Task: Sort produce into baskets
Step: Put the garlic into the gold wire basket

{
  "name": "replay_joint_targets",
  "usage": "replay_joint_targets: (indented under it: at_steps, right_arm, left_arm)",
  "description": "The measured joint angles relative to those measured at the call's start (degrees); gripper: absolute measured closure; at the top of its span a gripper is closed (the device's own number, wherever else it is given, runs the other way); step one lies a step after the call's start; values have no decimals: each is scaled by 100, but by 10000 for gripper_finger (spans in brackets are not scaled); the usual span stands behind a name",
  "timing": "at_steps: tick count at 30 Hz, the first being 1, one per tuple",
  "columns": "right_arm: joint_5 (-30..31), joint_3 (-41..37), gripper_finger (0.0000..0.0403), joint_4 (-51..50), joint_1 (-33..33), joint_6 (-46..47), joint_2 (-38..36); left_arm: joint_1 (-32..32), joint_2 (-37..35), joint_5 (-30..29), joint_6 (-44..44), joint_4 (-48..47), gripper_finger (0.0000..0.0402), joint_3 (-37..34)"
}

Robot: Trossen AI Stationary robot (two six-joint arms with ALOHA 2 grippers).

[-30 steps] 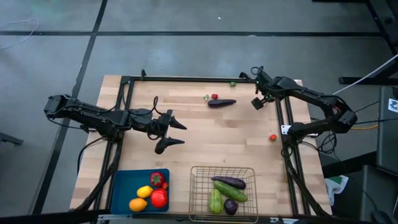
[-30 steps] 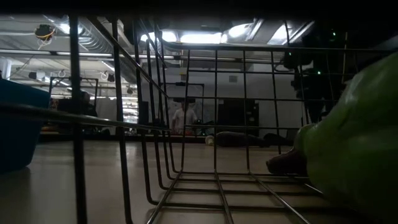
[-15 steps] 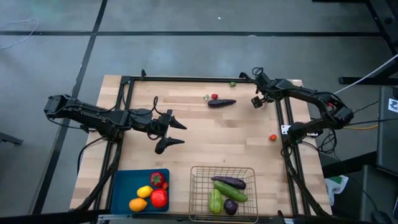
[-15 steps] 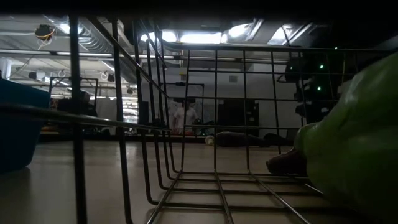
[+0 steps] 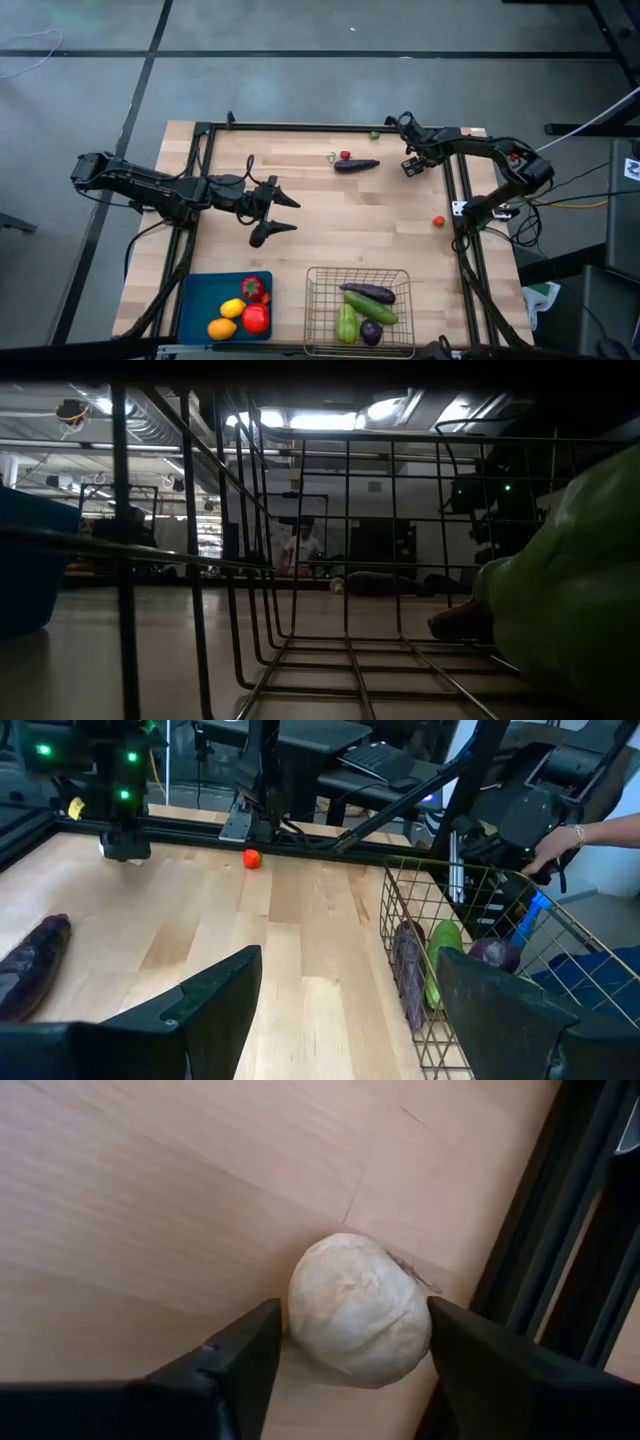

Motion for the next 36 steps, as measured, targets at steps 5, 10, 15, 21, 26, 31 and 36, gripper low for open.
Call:
replay_joint_targets:
  at_steps: [5,10,15,21,26,31,36]
  right_arm:
    - [12,0,207,-3,2,-2,-4]
    - [-59,39,229,-61,2,-3,-7]
    - [-501,321,231,-209,2,-9,-7]
    - [-1835,868,232,-181,4,3,-7]
    - [-3202,1391,232,22,11,300,-7]
    - [-4296,1786,232,565,12,707,-7]
    - [-4970,2074,233,958,270,1114,-7]
  left_arm:
    - [0,0,-10,53,11,105,0]
    - [-4,0,-11,-45,48,105,0]
    - [-4,2,-11,-429,216,105,0]
    - [-4,2,-334,-542,665,105,0]
    - [-4,4,-1295,-503,697,105,2]
    - [0,165,-1997,-507,729,105,2]
    - [0,621,-2116,-367,1166,105,2]
